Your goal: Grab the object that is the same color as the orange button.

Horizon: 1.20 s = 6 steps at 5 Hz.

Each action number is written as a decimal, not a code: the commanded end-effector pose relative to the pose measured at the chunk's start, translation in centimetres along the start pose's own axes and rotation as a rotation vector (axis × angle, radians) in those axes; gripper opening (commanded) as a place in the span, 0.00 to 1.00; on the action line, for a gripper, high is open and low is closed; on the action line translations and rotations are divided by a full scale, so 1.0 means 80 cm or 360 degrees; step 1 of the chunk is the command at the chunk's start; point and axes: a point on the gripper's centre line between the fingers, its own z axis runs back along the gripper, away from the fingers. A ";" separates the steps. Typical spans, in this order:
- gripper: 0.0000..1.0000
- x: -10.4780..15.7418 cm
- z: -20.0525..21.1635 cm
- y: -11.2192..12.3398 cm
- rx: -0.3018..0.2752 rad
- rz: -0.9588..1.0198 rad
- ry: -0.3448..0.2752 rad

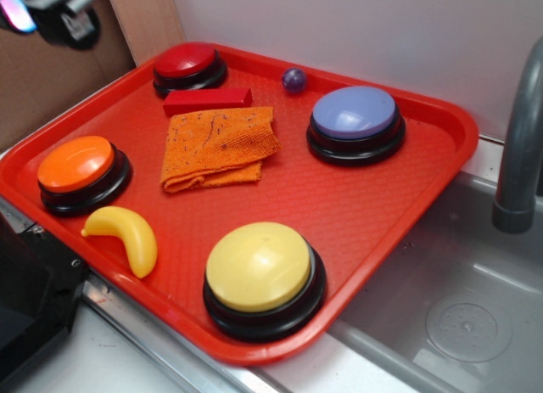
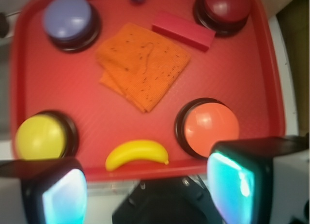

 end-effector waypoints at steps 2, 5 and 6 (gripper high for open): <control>1.00 0.075 -0.136 -0.001 0.0063 0.0173 -0.0080; 1.00 0.113 -0.201 -0.005 -0.0004 0.0231 -0.0071; 0.00 0.120 -0.206 0.000 0.0064 0.0285 -0.0073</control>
